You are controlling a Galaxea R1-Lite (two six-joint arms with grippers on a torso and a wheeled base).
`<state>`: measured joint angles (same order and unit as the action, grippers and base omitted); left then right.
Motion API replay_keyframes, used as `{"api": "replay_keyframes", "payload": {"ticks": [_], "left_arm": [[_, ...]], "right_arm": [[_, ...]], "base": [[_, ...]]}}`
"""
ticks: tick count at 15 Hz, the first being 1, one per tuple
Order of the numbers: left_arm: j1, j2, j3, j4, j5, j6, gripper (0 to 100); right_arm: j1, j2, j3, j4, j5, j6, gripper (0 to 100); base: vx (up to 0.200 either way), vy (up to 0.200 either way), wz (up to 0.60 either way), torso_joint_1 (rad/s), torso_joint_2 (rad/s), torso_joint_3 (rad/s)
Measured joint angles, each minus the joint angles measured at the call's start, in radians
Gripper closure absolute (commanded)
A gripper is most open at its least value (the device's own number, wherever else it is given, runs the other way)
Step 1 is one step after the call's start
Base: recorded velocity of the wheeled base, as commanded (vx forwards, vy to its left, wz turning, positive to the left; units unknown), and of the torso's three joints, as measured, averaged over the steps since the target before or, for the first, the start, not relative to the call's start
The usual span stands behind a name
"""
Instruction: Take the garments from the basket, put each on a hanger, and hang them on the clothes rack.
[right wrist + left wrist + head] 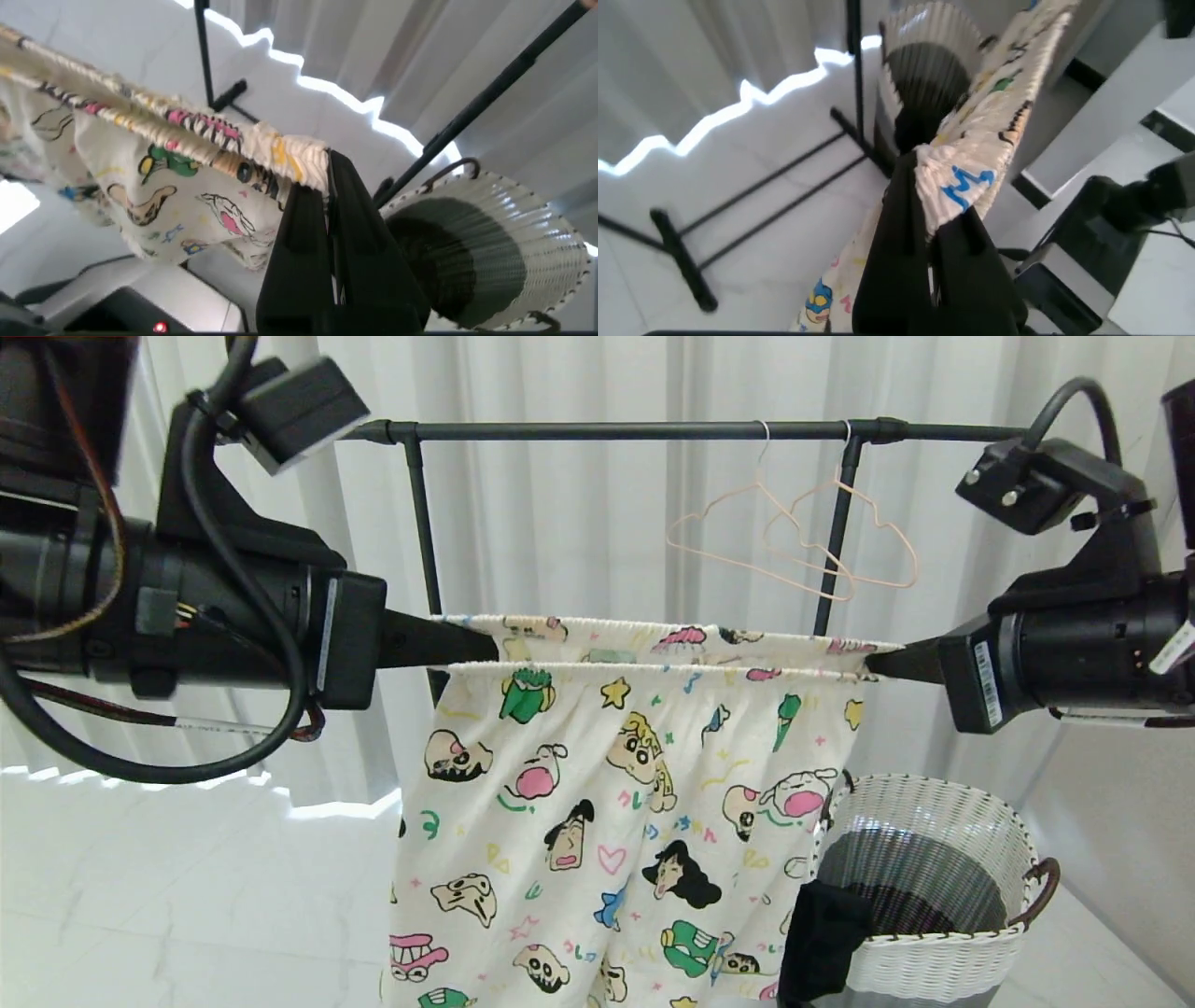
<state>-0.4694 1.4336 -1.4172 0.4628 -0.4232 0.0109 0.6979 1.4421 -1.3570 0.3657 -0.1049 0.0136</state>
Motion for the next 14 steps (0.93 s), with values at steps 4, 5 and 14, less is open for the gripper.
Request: {"api": "replay_keyframes", "payload": {"ticks": [4, 5, 14], "left_arm": [[-0.109, -0.02, -0.039, -0.001, 0.164, 0.004, 100], [-0.141, -0.026, -0.042, -0.003, 0.2, 0.005, 100], [-0.235, -0.064, 0.0, -0.023, 0.307, 0.109, 100]], "right_arm": [[-0.008, -0.008, -0.132, 0.033, 0.0, -0.048, 100], [-0.008, -0.012, -0.144, 0.036, 0.0, -0.065, 100], [0.036, -0.16, -0.147, 0.291, 0.016, -0.085, 100]], "base": [[0.0, 0.0, 0.0, 0.0, 0.0, 0.0], [0.0, 0.0, 0.0, 0.0, 0.0, 0.0], [0.0, 0.0, 0.0, 0.0, 0.0, 0.0]]}}
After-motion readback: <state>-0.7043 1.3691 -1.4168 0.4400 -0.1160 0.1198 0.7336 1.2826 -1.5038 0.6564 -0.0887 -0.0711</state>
